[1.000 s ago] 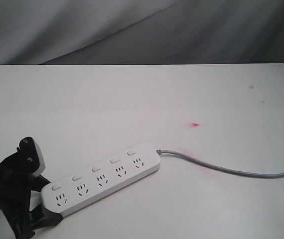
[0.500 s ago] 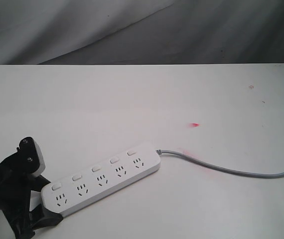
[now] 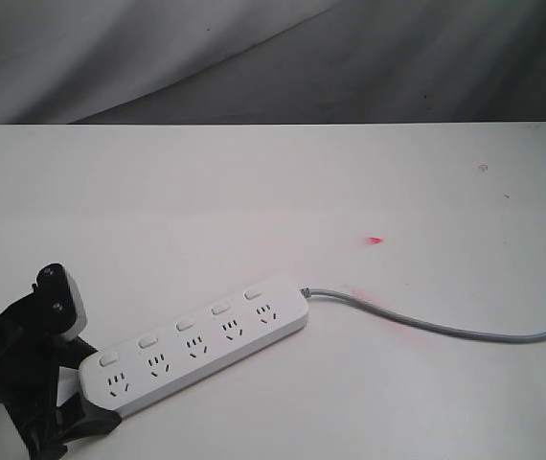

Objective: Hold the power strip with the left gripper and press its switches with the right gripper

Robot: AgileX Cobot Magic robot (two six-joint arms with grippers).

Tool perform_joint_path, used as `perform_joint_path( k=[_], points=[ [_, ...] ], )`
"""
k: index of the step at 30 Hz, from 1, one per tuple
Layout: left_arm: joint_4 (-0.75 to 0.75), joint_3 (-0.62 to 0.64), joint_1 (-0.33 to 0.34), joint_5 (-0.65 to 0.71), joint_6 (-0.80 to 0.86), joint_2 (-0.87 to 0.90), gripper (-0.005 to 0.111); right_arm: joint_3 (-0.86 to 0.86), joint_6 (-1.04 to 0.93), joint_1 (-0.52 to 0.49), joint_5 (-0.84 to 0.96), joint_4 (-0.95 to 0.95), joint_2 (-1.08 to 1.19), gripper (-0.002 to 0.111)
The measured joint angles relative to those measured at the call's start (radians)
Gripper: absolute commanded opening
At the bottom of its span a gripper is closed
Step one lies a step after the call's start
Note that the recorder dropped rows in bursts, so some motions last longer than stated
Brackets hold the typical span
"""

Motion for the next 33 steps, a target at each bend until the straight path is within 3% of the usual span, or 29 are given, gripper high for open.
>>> perform_joint_path(
  k=[14,21,24,26,30,33],
  points=[
    [0.000,0.000,0.000,0.000,0.000,0.000,0.065,0.000,-0.106,0.000,-0.456,-0.137,0.000,0.000],
    [0.000,0.000,0.000,0.000,0.000,0.000,0.065,0.000,-0.094,0.000,-0.883,-0.100,-0.002,0.000],
    [0.000,0.000,0.000,0.000,0.000,0.000,0.065,-0.002,-0.002,0.000,-1.072,-0.049,-0.004,0.000],
    [0.000,0.000,0.000,0.000,0.000,0.000,0.065,-0.044,0.118,0.000,-0.945,0.035,-0.004,0.000],
    [0.000,0.000,0.000,0.000,0.000,0.000,0.065,-0.209,0.191,0.000,-0.445,0.118,0.069,0.000],
    [0.000,0.000,0.000,0.000,0.000,0.000,0.065,-0.311,0.196,0.000,-0.278,0.133,0.190,0.000]
  ],
)
